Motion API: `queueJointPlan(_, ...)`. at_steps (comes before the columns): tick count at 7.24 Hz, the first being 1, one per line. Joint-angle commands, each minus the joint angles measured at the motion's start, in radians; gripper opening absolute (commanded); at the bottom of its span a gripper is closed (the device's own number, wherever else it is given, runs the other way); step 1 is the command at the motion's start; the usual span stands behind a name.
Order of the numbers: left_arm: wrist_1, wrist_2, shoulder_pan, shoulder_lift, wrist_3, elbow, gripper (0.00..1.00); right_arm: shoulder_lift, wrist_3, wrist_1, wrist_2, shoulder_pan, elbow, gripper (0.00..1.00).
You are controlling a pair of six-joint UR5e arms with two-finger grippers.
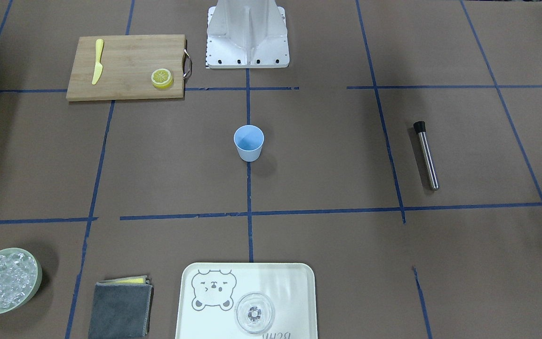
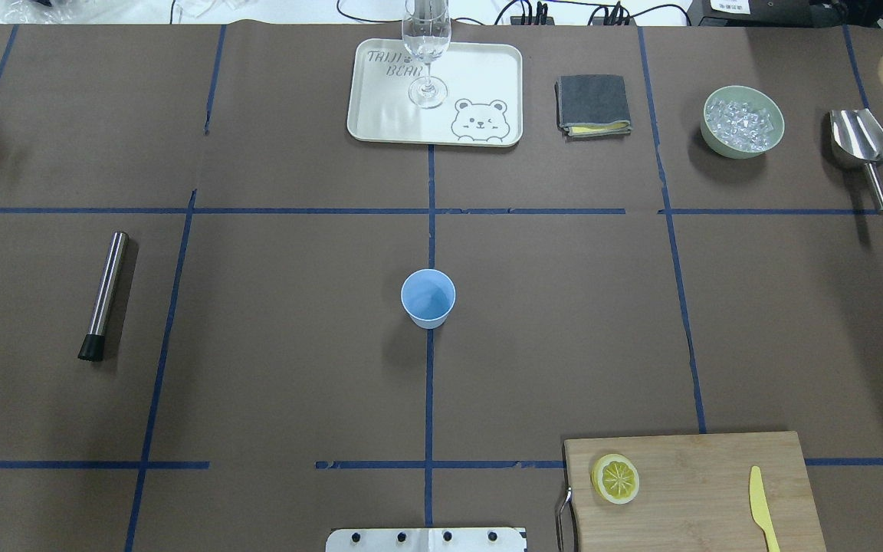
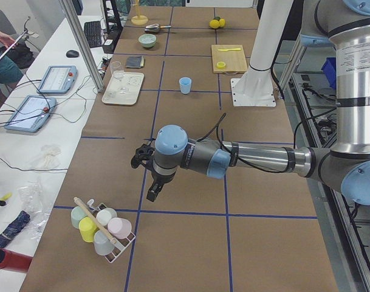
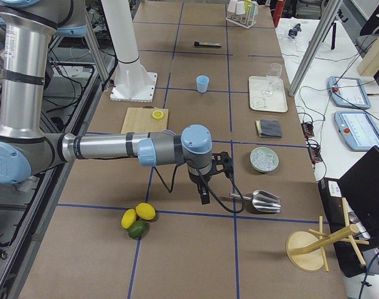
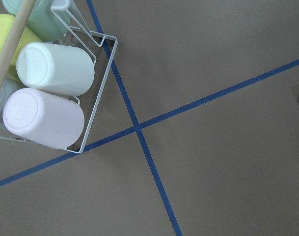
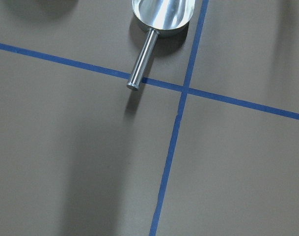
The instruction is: Squeeze lemon into cup
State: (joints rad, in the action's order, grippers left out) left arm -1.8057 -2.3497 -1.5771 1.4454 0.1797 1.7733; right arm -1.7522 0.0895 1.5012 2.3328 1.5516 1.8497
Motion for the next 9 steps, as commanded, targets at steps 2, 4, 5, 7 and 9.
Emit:
queueJointPlan(2,-0.006,0.065,0.000,0.023,0.003,0.012,1.00,0.011,-0.010,-0.006,0.069,-0.015,-0.004,1.00)
queueJointPlan(4,-0.144,0.064,0.000,0.100,-0.008,0.018,1.00,0.049,-0.005,-0.022,0.068,-0.062,0.028,1.00)
queueJointPlan(5,-0.183,0.052,0.005,0.148,-0.011,-0.050,1.00,0.056,-0.011,-0.022,0.071,-0.082,0.083,1.00)
queueJointPlan(7,-0.268,0.007,0.006,0.162,-0.052,-0.064,1.00,0.056,-0.069,-0.022,0.111,-0.153,0.143,1.00)
queueJointPlan(9,-0.310,0.013,0.008,0.159,-0.051,-0.068,1.00,0.072,-0.427,-0.024,-0.022,-0.354,0.279,1.00)
